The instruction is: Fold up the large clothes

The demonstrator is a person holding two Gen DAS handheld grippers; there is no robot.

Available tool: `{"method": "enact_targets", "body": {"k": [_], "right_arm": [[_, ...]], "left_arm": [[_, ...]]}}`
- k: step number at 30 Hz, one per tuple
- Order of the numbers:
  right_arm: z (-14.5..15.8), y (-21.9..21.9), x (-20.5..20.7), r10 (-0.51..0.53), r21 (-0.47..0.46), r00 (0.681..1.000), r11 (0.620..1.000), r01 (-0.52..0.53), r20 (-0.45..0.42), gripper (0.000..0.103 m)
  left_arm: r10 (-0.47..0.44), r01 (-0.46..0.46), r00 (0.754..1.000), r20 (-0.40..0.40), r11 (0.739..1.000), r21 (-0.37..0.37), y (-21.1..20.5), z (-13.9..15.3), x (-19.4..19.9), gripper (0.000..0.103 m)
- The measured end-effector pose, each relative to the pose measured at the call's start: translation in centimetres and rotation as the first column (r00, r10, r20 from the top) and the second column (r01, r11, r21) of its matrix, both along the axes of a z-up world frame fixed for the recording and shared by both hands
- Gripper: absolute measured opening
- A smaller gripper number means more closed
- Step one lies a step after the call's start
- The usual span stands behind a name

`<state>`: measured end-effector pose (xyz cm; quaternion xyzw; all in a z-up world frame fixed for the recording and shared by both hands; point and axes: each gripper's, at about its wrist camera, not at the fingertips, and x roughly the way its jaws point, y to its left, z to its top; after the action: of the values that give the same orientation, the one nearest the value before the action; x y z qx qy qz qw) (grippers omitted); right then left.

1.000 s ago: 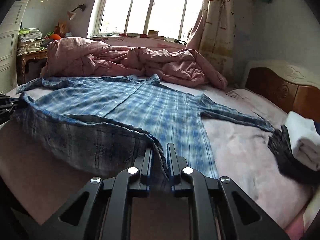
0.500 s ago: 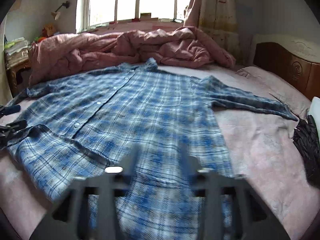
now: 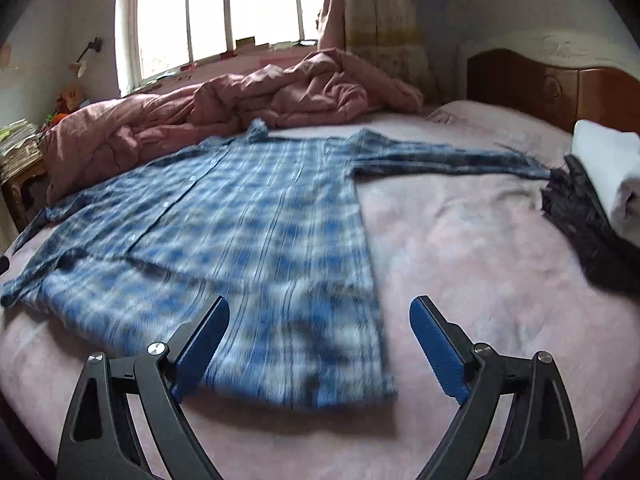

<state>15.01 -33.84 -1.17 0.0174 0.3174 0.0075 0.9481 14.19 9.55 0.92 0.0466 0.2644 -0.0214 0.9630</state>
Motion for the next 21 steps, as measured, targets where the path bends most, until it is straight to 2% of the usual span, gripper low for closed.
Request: {"method": "enact_targets", "body": {"k": [2, 5, 6, 7, 9, 13, 14, 17, 19, 20, 21], "right_arm": [[-0.3, 0.0, -0.2, -0.018, -0.01, 1.0, 1.0, 0.018, -0.003, 0.091], [-0.2, -0.2, 0.1, -0.04, -0.019, 0.999, 0.999, 0.04, 0.006, 0.06], [-0.2, -0.2, 0.2, -0.048, -0.027, 0.999, 0.998, 0.048, 0.004, 0.029], [-0.3, -0.2, 0.4, -0.058, -0.045, 0.998, 0.997, 0.058, 0.004, 0.003], [0.1, 0.1, 0.6, -0.06, -0.076, 0.998, 0.995, 0.062, 0.033, 0.004], [3.1, 0.3, 0.8, -0.085, -0.113, 0.981, 0.988, 0.106, 0.173, 0.004], [3.3, 0.1, 1.2, -0.091, -0.101, 0.981, 0.989, 0.109, 0.171, 0.004], [2.1, -0.6, 3.2, -0.123, -0.084, 0.989, 0.988, 0.129, 0.08, 0.004], [0.9, -0.6, 4.0, -0.127, -0.095, 0.992, 0.987, 0.128, 0.017, 0.004], [0.6, -0.6, 3.9, -0.126, -0.103, 0.992, 0.987, 0.127, 0.01, 0.004], [0.6, -0.5, 3.7, -0.126, -0.106, 0.992, 0.986, 0.126, 0.015, 0.004]], "left_arm": [[0.031, -0.031, 0.999, -0.011, 1.0, -0.003, 1.1, -0.7, -0.6, 0.098], [0.054, -0.054, 0.998, -0.014, 0.998, -0.01, 2.4, -1.2, -1.7, 0.098], [0.047, -0.047, 0.999, -0.017, 0.999, -0.009, 2.7, -1.3, -1.9, 0.098], [0.031, -0.032, 0.999, -0.024, 0.999, -0.003, 2.8, -1.4, -2.0, 0.098], [-0.004, 0.006, 0.999, -0.037, 1.0, 0.029, 2.8, -1.7, -2.1, 0.098], [-0.022, 0.03, 0.997, -0.073, 0.993, 0.113, 2.3, -2.9, -2.3, 0.098], [-0.024, 0.036, 0.995, -0.092, 0.991, 0.129, 2.1, -3.3, -2.2, 0.098], [0.015, 0.012, 0.987, -0.159, 0.986, 0.167, 2.3, -4.7, -1.1, 0.098], [0.108, -0.069, 0.978, -0.177, 0.974, 0.218, 2.7, -5.3, -0.1, 0.092], [0.121, -0.084, 0.978, -0.168, 0.974, 0.212, 3.1, -5.2, 0.2, 0.079], [0.131, -0.096, 0.978, -0.164, 0.974, 0.204, 3.5, -4.8, 0.4, 0.072]]}}
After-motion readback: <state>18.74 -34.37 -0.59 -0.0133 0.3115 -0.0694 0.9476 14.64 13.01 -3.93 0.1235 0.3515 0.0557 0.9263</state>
